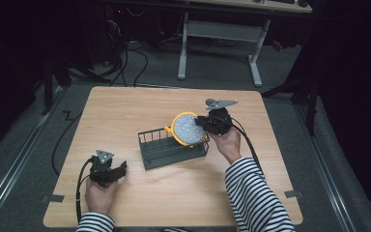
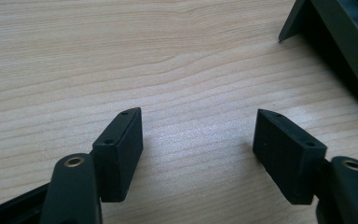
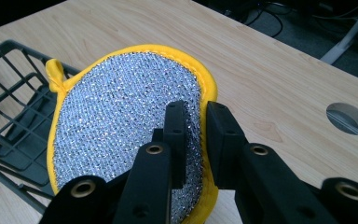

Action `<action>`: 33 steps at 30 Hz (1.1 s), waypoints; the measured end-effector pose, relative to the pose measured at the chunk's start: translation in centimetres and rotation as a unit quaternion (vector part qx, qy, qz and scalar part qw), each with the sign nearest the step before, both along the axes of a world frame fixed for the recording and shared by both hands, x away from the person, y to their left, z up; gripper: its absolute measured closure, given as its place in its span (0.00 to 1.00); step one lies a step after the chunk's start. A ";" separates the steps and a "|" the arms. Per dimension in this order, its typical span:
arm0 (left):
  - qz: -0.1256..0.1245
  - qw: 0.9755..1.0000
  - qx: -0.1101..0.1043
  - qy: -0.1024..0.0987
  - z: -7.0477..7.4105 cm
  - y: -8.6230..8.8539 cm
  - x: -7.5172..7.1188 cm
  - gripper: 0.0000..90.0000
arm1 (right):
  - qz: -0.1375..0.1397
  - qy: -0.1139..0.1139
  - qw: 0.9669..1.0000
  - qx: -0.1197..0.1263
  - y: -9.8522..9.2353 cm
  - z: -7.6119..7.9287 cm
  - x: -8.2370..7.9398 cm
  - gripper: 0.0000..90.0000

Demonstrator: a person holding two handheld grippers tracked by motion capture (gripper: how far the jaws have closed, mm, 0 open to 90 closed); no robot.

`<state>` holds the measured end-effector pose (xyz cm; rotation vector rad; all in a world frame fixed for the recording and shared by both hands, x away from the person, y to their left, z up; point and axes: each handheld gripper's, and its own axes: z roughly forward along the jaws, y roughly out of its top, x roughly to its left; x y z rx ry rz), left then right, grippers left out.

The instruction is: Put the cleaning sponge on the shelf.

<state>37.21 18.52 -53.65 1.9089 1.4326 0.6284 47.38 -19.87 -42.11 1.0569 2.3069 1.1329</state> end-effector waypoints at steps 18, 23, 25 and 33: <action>0.000 1.000 0.000 0.000 0.0 0.0 0.0 0.37 | 0.018 0.000 1.000 -0.025 0.1 -0.2 -1.0 0.88; 0.000 1.000 0.000 0.000 0.0 0.0 0.0 0.37 | 0.022 0.004 0.999 -0.028 0.0 -0.4 -1.2 0.88; 0.000 1.000 0.000 0.000 0.0 0.0 0.0 0.37 | 0.023 0.008 0.999 -0.030 0.0 -0.4 -1.3 0.88; 0.000 1.000 0.000 0.000 0.0 0.0 0.0 0.37 | 0.008 0.022 1.000 -0.017 -0.5 -0.8 -1.3 0.65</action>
